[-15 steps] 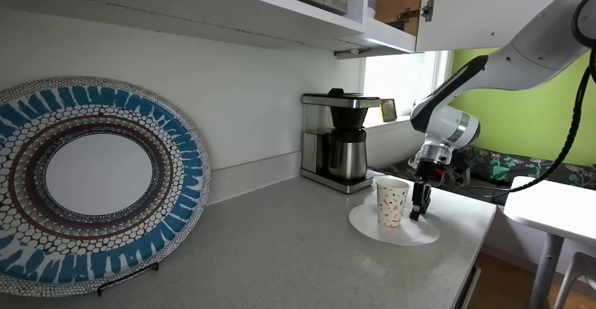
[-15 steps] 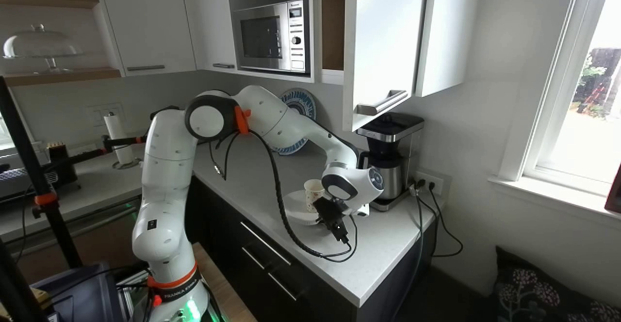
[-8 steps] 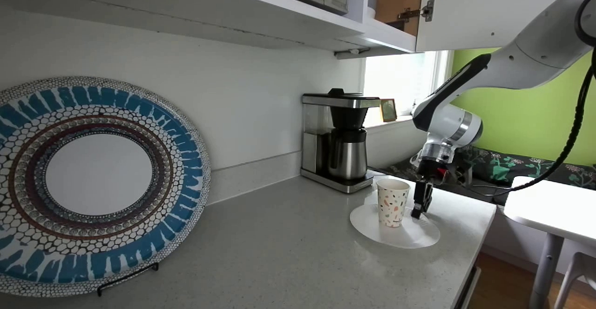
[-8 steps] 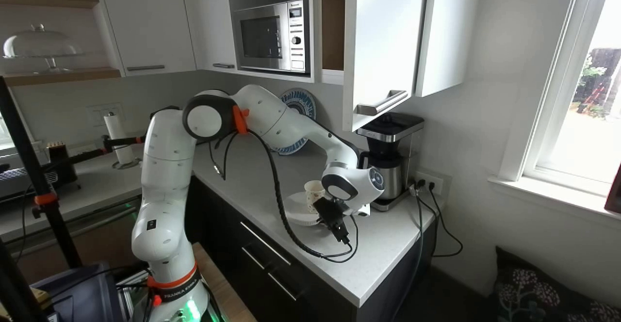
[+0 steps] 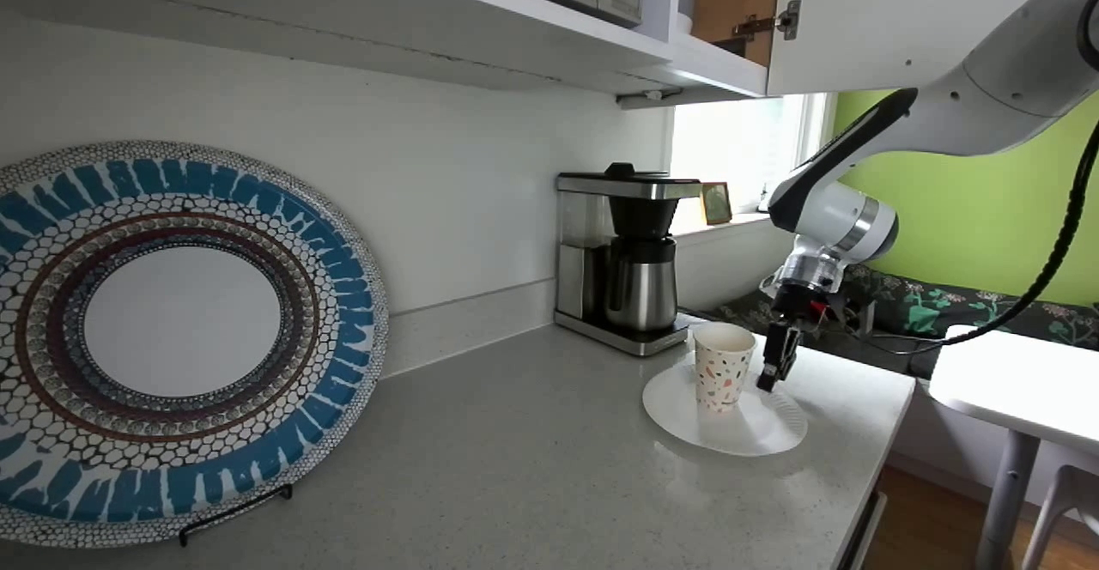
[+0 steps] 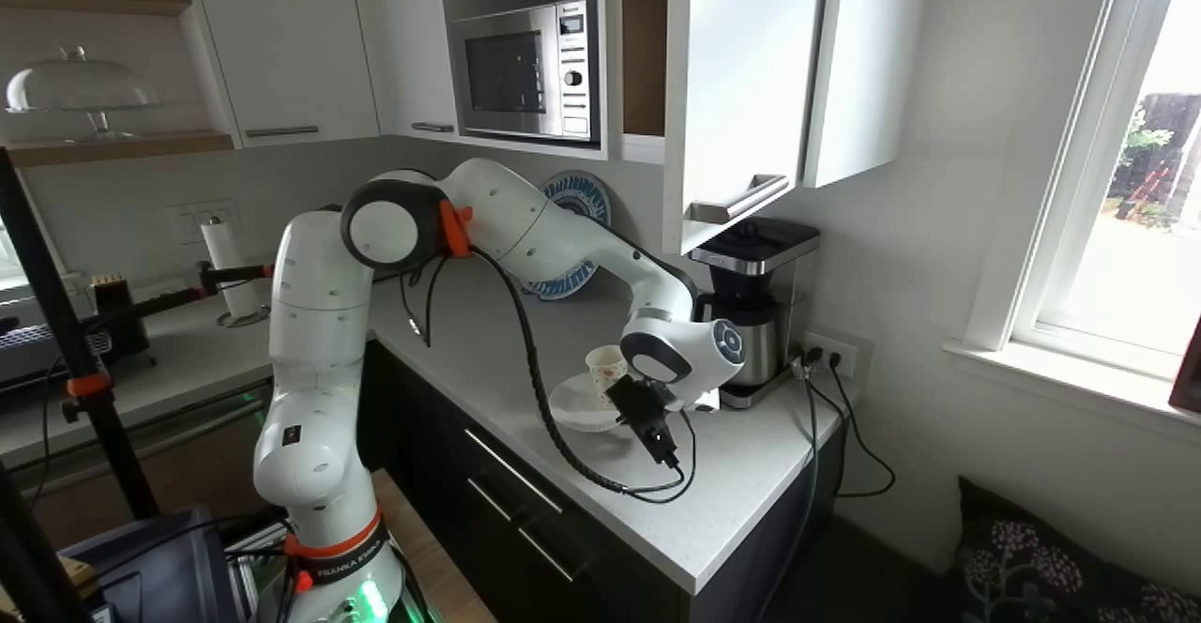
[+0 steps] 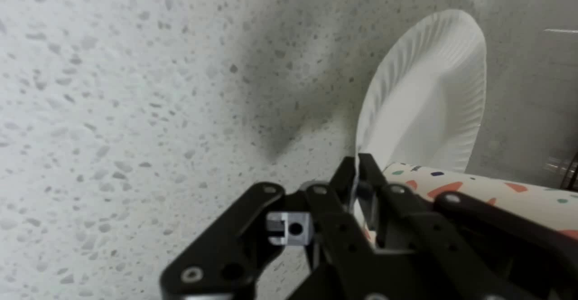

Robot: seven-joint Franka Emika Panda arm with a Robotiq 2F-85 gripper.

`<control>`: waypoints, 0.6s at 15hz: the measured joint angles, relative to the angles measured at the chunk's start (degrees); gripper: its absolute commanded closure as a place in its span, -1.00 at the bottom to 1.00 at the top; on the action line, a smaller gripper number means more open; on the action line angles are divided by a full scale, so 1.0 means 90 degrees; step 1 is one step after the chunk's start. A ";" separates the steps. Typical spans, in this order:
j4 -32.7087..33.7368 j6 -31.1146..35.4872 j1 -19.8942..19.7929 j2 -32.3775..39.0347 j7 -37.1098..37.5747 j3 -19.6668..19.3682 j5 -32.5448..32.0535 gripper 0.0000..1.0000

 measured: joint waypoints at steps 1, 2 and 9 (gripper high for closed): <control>-0.0004 0.0000 -0.0005 0.0000 -0.0029 -0.0006 0.0056 0.97; -0.0013 -0.0006 -0.0013 0.0001 -0.0052 -0.0010 0.0120 0.97; -0.0058 -0.0432 -0.0086 0.0051 -0.0385 -0.0060 0.0683 0.97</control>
